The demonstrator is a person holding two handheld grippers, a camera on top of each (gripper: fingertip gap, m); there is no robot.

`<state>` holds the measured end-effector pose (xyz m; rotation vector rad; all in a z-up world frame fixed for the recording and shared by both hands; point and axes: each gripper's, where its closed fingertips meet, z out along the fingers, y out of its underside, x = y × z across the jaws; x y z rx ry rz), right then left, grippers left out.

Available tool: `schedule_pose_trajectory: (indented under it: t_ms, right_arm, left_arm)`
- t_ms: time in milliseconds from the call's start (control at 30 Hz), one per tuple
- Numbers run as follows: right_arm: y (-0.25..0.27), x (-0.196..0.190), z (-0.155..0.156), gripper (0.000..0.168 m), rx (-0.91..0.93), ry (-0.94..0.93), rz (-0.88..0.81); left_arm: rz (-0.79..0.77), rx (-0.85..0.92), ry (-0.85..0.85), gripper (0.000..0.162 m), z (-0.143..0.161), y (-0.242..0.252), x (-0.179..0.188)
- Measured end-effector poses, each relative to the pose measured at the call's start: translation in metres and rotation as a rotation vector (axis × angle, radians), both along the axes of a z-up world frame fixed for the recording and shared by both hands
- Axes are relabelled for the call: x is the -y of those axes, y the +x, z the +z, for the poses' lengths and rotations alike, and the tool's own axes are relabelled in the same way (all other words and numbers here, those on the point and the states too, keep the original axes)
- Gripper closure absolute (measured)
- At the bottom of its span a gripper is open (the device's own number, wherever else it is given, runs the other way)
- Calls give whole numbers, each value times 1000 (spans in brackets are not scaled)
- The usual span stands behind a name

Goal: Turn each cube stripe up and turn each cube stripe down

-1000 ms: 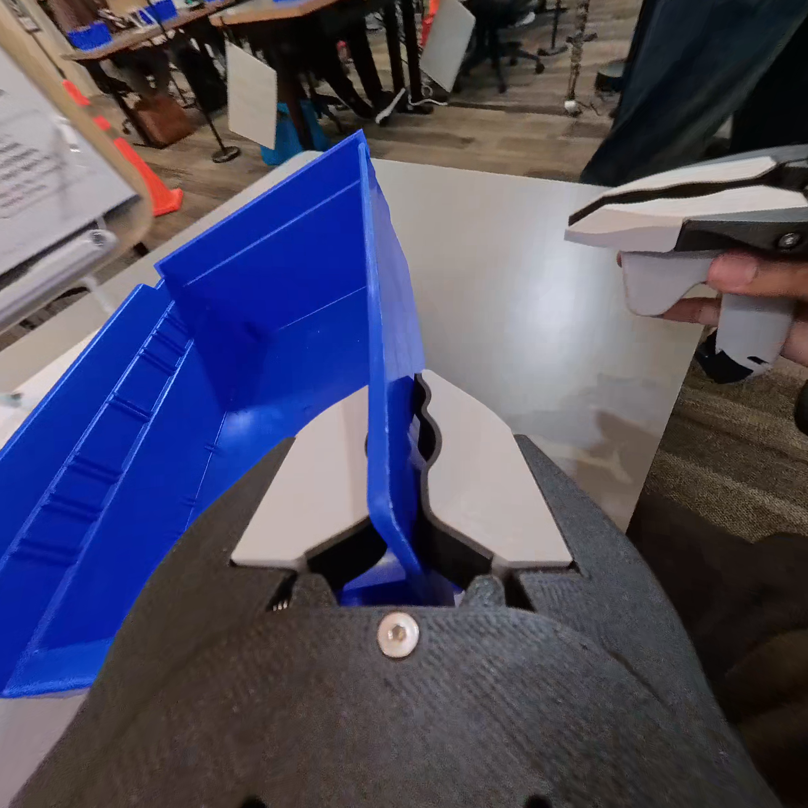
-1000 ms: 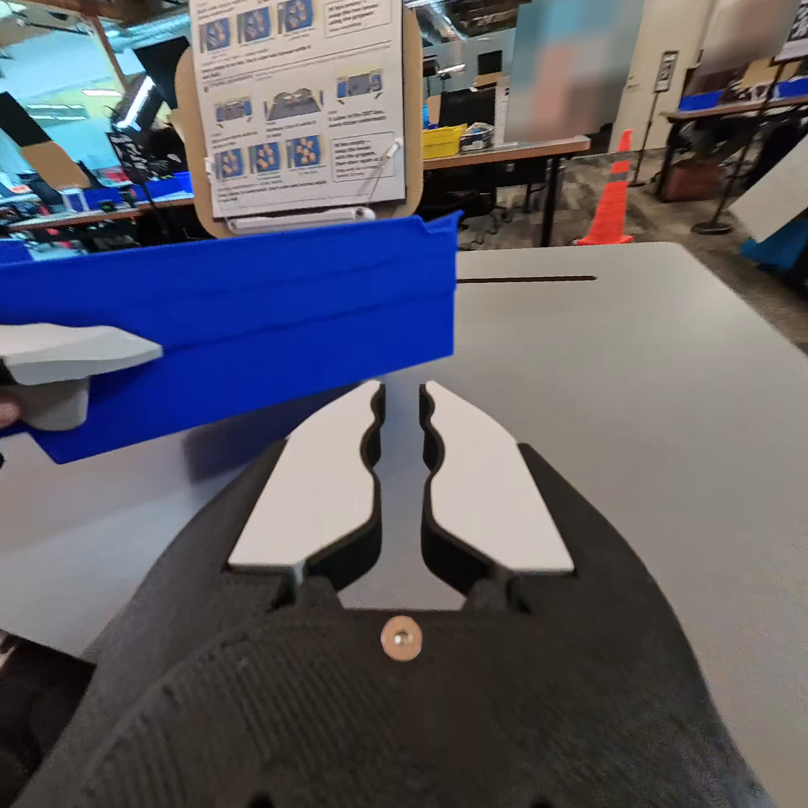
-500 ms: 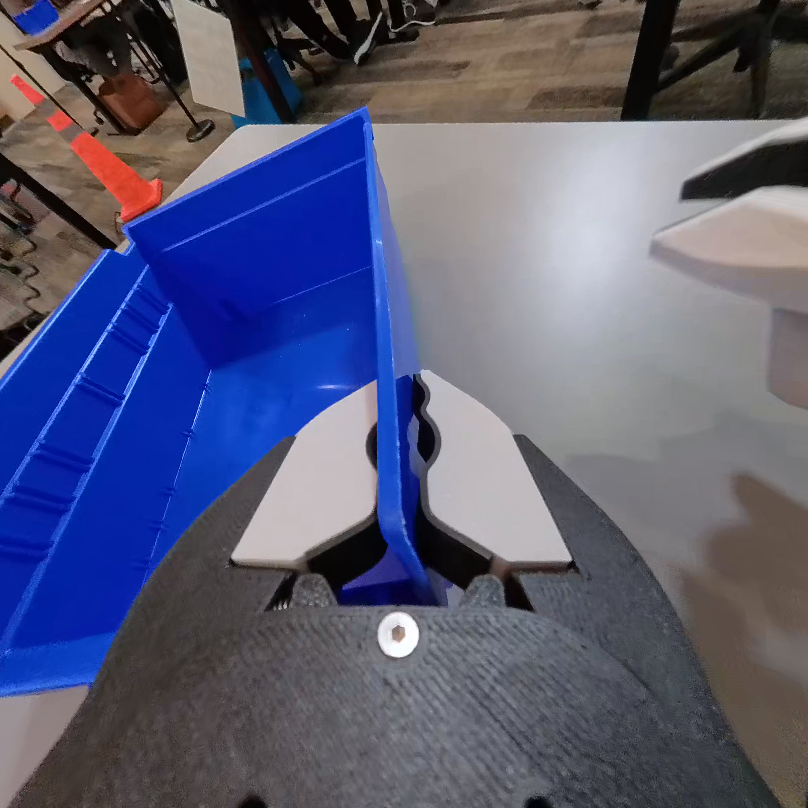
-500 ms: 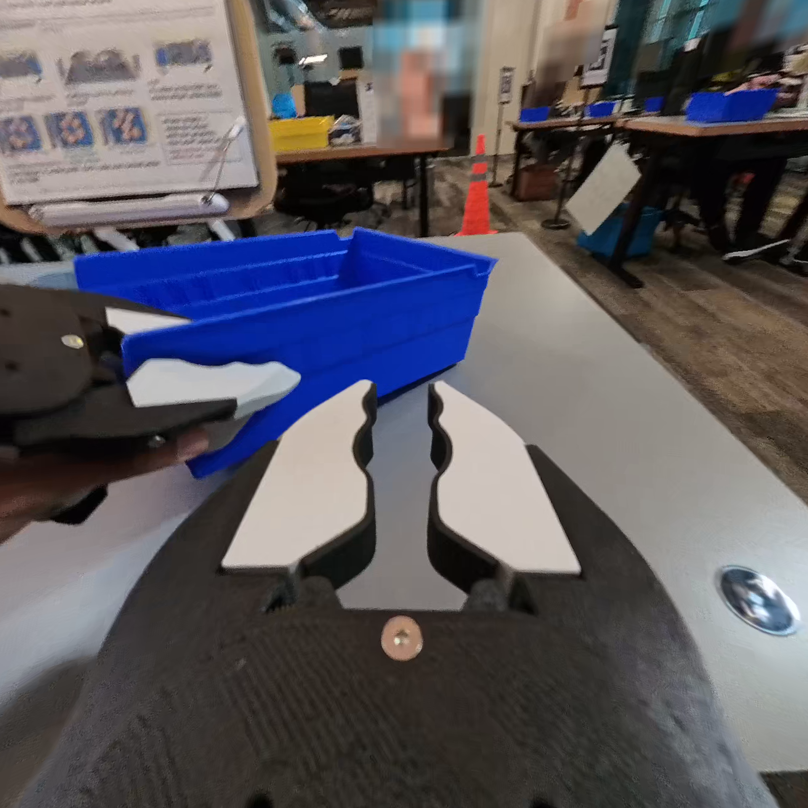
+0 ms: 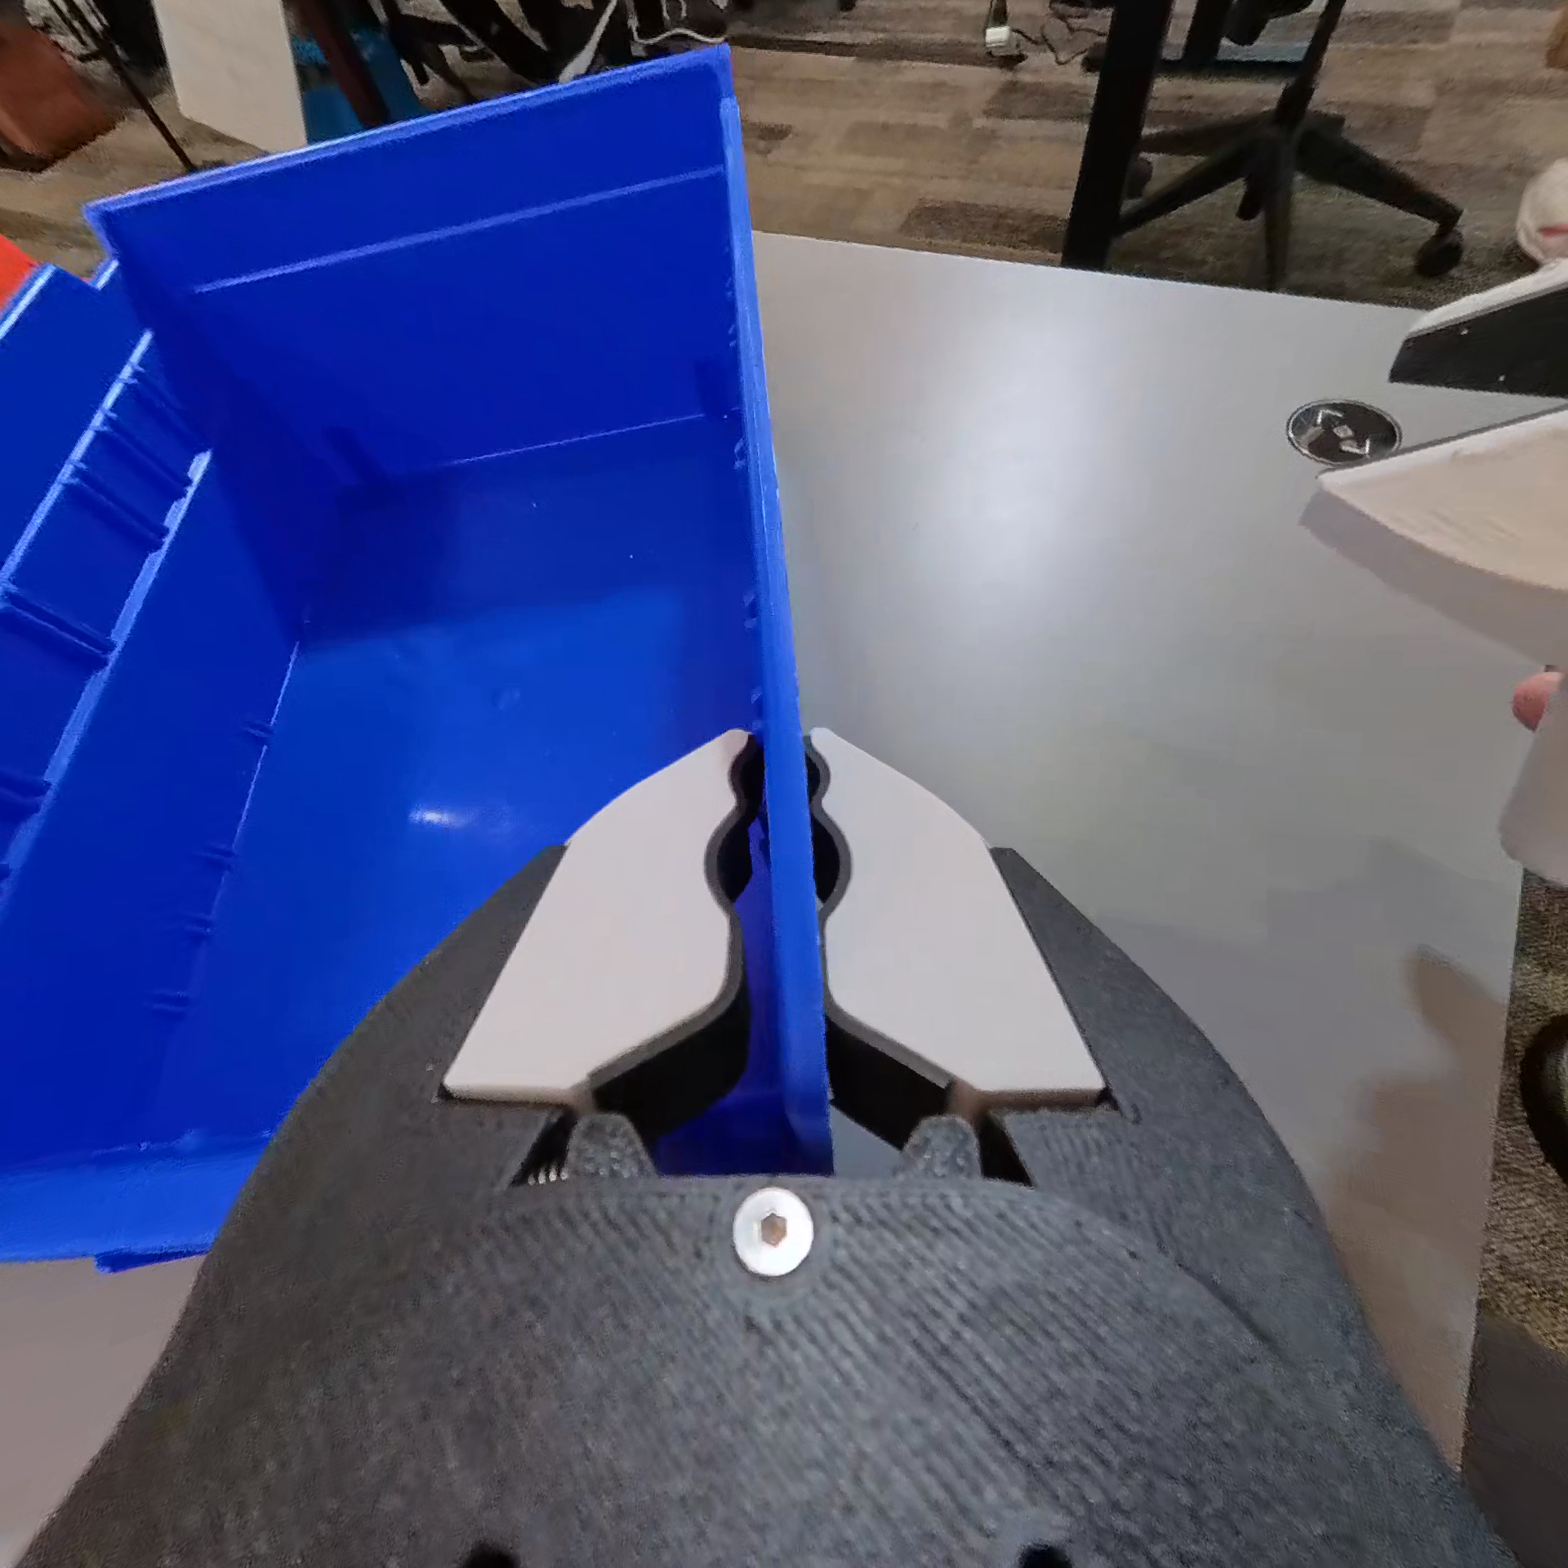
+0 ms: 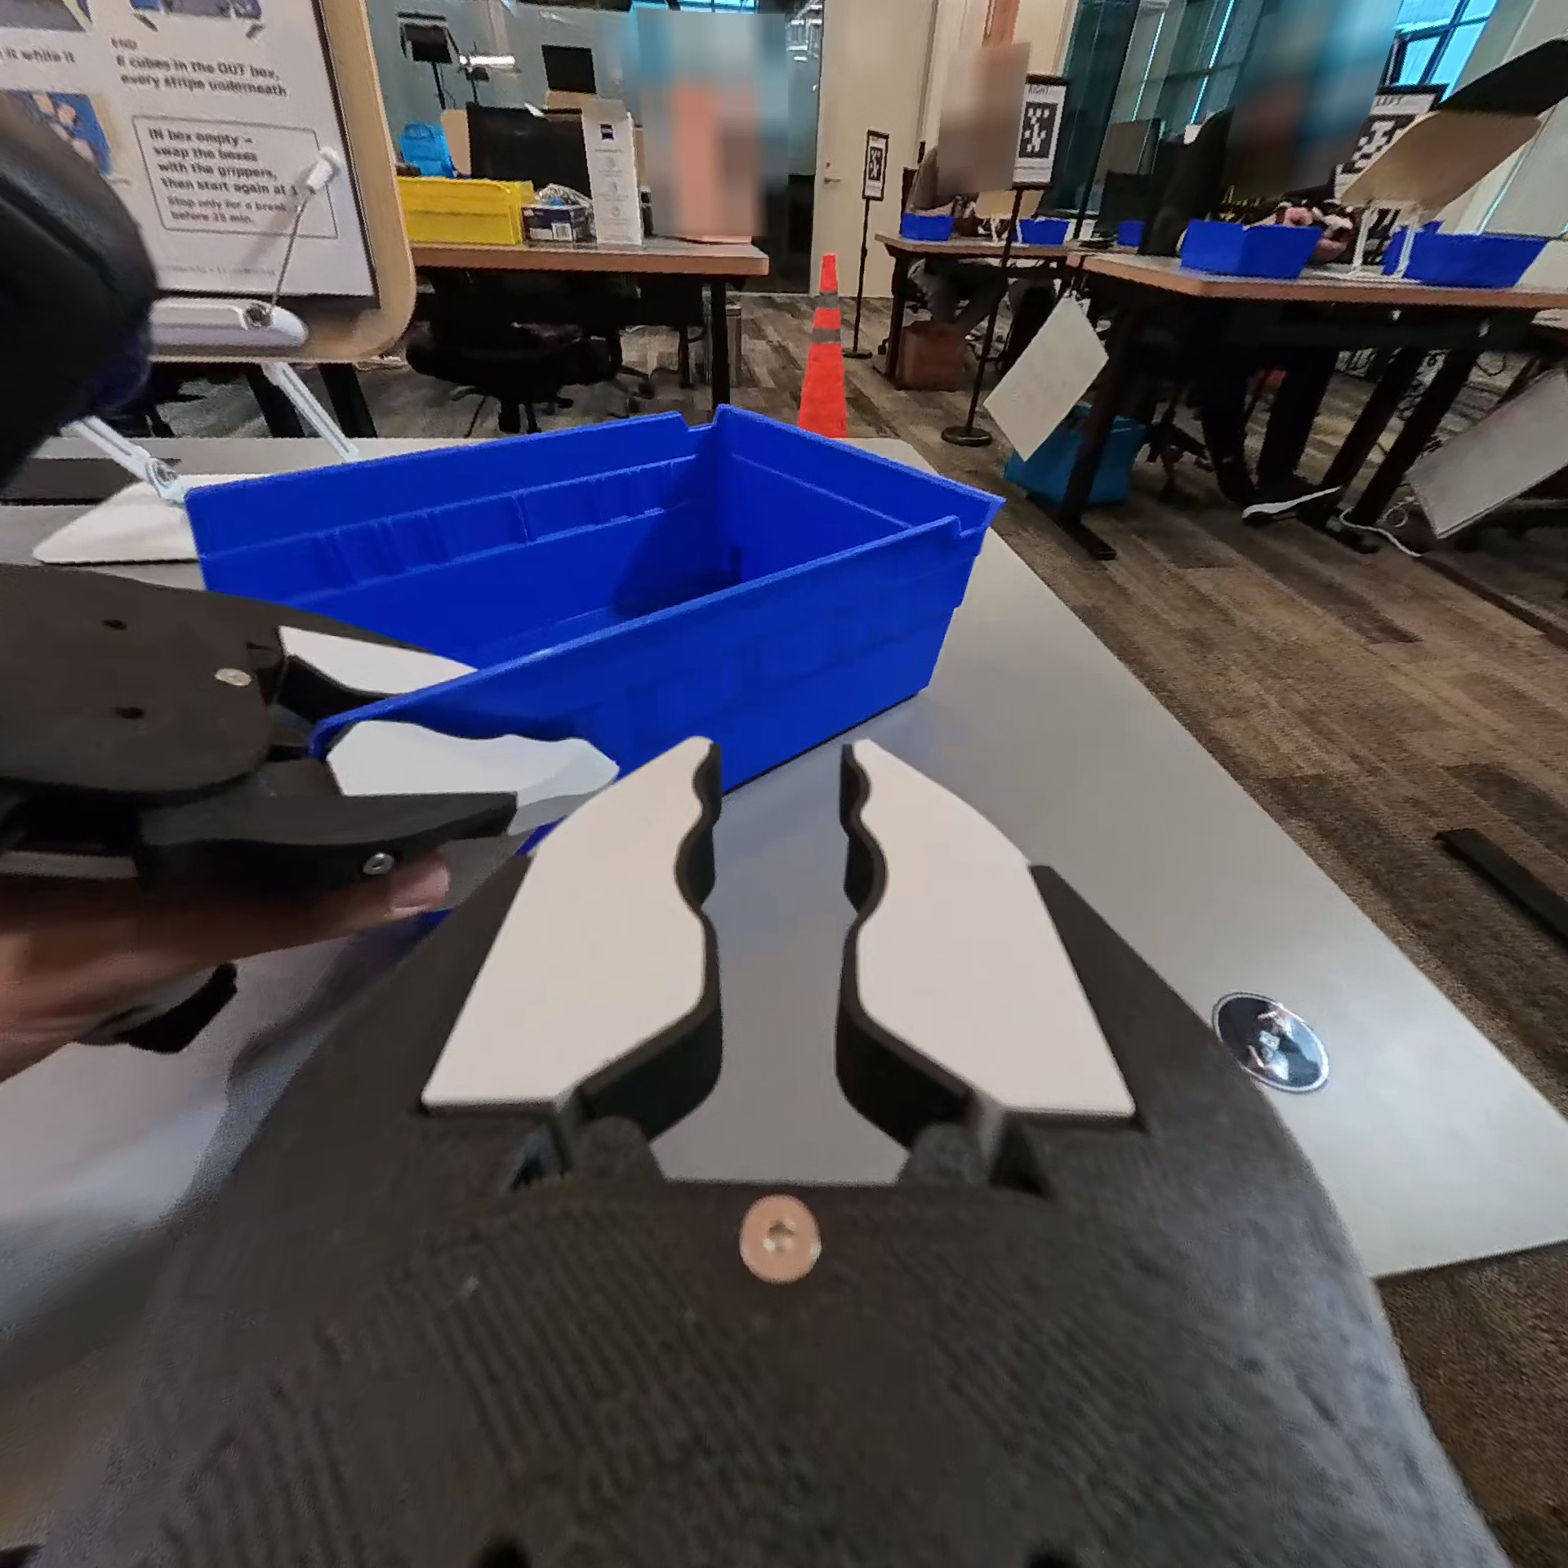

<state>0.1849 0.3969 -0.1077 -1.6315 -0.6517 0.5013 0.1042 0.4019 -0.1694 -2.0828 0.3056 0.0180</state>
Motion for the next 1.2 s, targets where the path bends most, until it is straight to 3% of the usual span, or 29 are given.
schedule_pose_trajectory:
  t_ms: [267,367,433,467,667,800,900,967,1033,1067,1200]
  right_arm:
    - [-25,17,-14,130,-1,-94,80]
    - [-29,21,-19,122,-46,-170,120]
    - [-30,22,-16,117,-70,-174,138]
    - [-33,23,-15,115,-76,-171,154]
    - [-65,56,-11,109,-30,-141,254]
    - [-78,56,-13,99,24,-77,107]
    - [-100,55,-23,89,30,-163,95]
    - [-110,52,-28,94,70,-149,88]
    - [-109,42,-35,116,139,-114,46]
    - [-106,38,-35,118,147,-102,43]
    - [-72,12,-33,141,61,-187,1]
  left_arm:
    - [-63,24,73,144,24,1,23]
    - [-62,45,118,132,39,-10,38]
    - [-52,58,160,121,56,-26,46]
    - [-21,64,198,128,70,-39,49]
    - [71,36,331,123,143,-104,90]
    - [192,-44,398,126,162,-150,134]
    - [292,6,395,118,160,-175,164]
    - [316,97,369,113,153,-181,179]
    - [344,185,392,114,149,-188,192]
    - [349,212,393,114,146,-192,197]
    - [406,241,383,114,142,-216,212]
